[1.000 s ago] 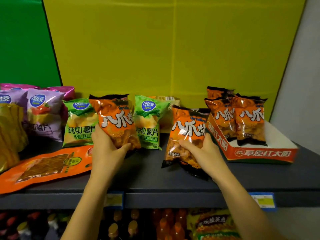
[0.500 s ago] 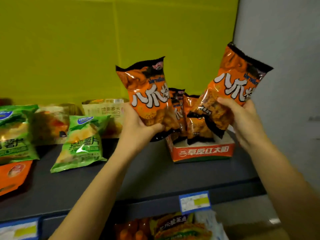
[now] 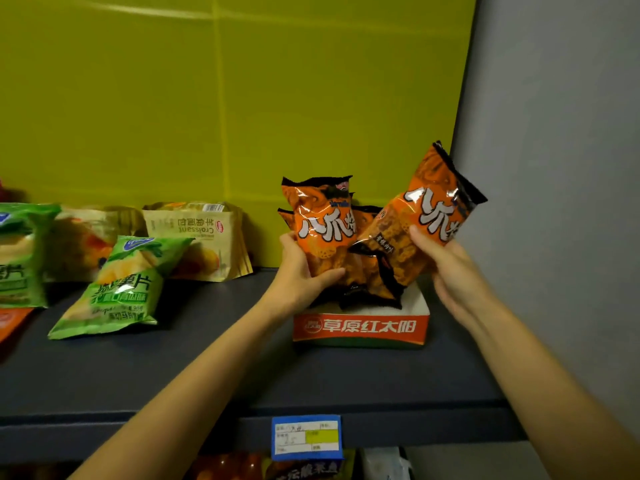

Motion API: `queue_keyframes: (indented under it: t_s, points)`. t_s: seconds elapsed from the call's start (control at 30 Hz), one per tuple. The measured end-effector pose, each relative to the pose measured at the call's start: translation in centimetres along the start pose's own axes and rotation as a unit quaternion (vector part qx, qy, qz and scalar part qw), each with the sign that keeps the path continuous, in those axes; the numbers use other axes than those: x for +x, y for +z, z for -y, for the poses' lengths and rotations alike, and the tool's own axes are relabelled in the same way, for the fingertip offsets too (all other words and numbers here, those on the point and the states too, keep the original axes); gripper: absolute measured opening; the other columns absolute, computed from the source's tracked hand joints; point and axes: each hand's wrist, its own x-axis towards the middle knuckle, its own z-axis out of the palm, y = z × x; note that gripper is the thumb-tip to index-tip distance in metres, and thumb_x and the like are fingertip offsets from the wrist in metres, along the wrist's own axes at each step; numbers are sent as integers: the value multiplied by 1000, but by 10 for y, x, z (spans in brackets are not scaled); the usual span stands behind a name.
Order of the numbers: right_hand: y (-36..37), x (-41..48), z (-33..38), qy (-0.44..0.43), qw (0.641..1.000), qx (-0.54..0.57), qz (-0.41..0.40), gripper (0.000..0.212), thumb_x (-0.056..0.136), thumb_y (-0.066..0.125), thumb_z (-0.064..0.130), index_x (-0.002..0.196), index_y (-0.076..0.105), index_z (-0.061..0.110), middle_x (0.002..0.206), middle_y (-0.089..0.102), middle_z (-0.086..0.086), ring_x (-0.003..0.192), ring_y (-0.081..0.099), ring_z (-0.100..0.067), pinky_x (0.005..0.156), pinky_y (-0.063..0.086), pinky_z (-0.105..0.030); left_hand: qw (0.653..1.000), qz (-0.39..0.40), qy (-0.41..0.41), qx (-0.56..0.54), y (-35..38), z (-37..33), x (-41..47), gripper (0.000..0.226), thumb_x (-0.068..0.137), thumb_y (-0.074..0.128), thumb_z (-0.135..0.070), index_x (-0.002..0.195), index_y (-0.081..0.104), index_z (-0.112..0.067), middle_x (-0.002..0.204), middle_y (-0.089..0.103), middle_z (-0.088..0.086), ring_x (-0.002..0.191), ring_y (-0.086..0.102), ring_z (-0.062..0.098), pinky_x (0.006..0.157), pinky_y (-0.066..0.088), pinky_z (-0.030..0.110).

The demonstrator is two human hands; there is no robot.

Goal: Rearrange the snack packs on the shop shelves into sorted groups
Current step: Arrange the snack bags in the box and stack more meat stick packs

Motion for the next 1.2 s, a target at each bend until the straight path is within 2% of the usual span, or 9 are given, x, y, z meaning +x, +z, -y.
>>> queue_keyframes:
  t_s: [0.07,0.23,0.33,0.5,0.67,0.8,0.9,1.07,1.2]
  points:
    - [-3,2,-5,16,998,-65,11,62,79,65,27,136,40,23,114,58,13,107,54,-5,89,44,-21,998,-5,6,68,1,7,-1,88,72,76,-18,134,13,-16,141,37,8,130,41,20,107,40,39]
    - [-16,8,-17,51,966,-249,43,75,80,67,30,139,22,19,136,42,3,123,44,-15,99,40,-36,991,16,-42,122,-1,13,-10,99,64,81,-27,139,16,-22,141,43,6,127,47,22,103,43,46]
    - [-17,10,-19,33,951,-300,69,79,79,68,32,140,20,17,144,40,-1,132,41,-21,106,40,-43,992,17,-53,113,-1,9,-11,96,68,79,-16,141,16,-16,139,44,6,123,49,20,101,45,37]
    - [-14,16,-13,19,920,-385,76,84,79,69,27,140,14,8,146,36,-8,133,41,-24,103,41,-41,997,-12,-63,35,0,-6,-12,87,79,69,-16,143,9,-16,122,45,-4,106,50,9,76,47,16]
    - [-13,26,-13,45,879,-461,109,100,71,76,36,143,11,9,148,33,-11,133,40,-28,103,43,-47,994,-64,-52,77,3,-5,-8,80,80,68,-19,142,19,-14,135,49,6,119,51,18,100,46,38]
    - [-4,31,-20,49,836,-537,100,105,68,74,46,146,16,7,150,29,-14,138,30,-31,109,35,-51,987,-74,-42,135,7,1,-11,69,80,66,-34,137,33,-18,132,53,7,121,52,23,100,46,47]
    - [3,29,-25,62,848,-520,80,103,71,69,49,147,12,8,151,26,-14,139,27,-32,110,31,-52,983,-61,-26,168,9,4,-11,63,77,58,-46,132,38,-23,128,58,3,120,52,23,99,45,48]
    - [10,17,-25,49,855,-516,29,112,75,65,51,149,-8,9,160,-2,-12,146,5,-32,117,15,-50,981,-30,1,191,3,-5,-13,52,86,60,-23,134,41,-14,133,56,5,121,53,20,104,42,42]
    - [21,4,-11,-20,872,-488,-33,115,76,65,51,148,-15,10,159,-14,-9,147,-7,-27,117,6,-45,963,-112,-5,246,-21,-8,-24,48,88,57,-29,130,47,-8,132,53,9,121,50,21,97,41,30]
